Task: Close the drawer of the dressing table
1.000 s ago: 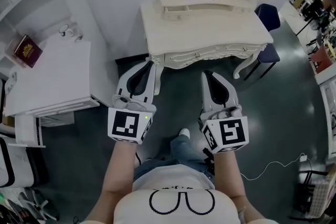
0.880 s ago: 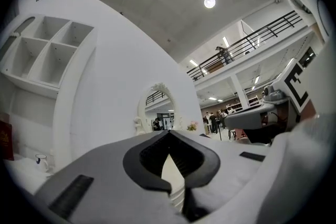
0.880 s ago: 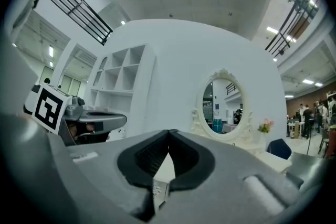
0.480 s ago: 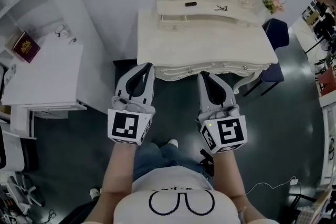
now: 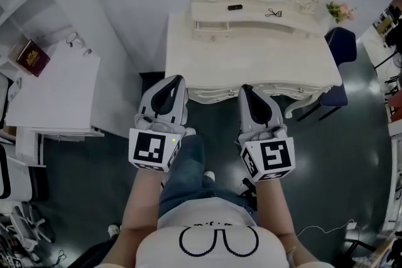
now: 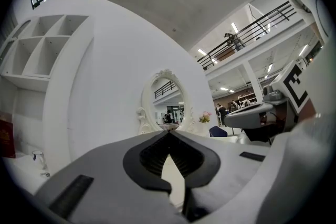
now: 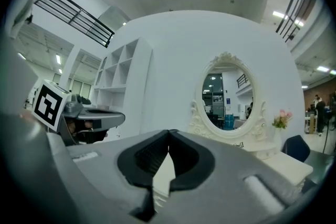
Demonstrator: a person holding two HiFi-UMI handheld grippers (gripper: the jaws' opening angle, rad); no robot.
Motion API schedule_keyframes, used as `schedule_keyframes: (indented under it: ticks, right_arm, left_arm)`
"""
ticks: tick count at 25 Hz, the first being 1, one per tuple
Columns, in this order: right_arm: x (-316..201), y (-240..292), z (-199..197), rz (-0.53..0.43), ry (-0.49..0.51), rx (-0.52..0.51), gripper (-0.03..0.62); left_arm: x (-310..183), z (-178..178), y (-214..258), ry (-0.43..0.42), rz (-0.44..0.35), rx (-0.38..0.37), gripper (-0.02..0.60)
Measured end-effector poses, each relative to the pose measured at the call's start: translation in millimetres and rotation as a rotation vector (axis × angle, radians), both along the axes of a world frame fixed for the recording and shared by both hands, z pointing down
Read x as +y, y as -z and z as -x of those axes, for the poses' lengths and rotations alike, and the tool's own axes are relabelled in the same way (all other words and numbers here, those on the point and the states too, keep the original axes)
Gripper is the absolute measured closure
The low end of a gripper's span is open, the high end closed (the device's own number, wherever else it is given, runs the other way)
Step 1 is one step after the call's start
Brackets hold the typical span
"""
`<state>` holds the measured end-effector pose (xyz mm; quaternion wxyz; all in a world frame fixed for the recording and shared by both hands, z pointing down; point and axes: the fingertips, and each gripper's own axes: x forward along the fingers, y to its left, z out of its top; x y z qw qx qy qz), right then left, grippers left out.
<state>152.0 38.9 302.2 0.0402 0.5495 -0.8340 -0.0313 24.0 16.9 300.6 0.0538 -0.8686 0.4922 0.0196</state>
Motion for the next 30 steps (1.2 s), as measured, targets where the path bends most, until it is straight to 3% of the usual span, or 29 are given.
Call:
schedule_keyframes:
  ticks: [14, 15, 16, 18, 20, 22, 30]
  right_arm:
    - [-158, -3, -1, -0.018, -0.09, -0.012, 0.596]
    - [-171, -5, -1, -0.011, -0.093, -0.019, 0.559]
    - [-184, -6, 0, -0.004, -0.097, -0.028, 0.468]
    - [-210, -10, 0, 0.014, -0.109, -0.047, 0.398]
    - [-234, -18, 1, 0.045, -0.122, -0.062, 0.278]
    - [-256, -30, 3, 0.089, -0.129, -0.054, 0.25]
    - [-315, -108, 15, 0.265, -0.142, 0.021, 0.252]
  left_arm:
    - [-166, 13, -10, -0.042, 0.015, 0.028, 0.584]
    - [-179, 14, -12, -0.045, 0.02, 0.031, 0.584]
    - [-193, 15, -14, -0.05, 0.024, 0.032, 0.584]
    - [-216, 16, -15, -0.06, 0.029, 0.036, 0.584]
    - [-238, 18, -17, -0.068, 0.037, 0.038, 0.584]
    - [-258, 21, -22, -0.07, 0.051, 0.04, 0.584]
    - [-323, 37, -67, -0.073, 0.149, 0.032, 0.583]
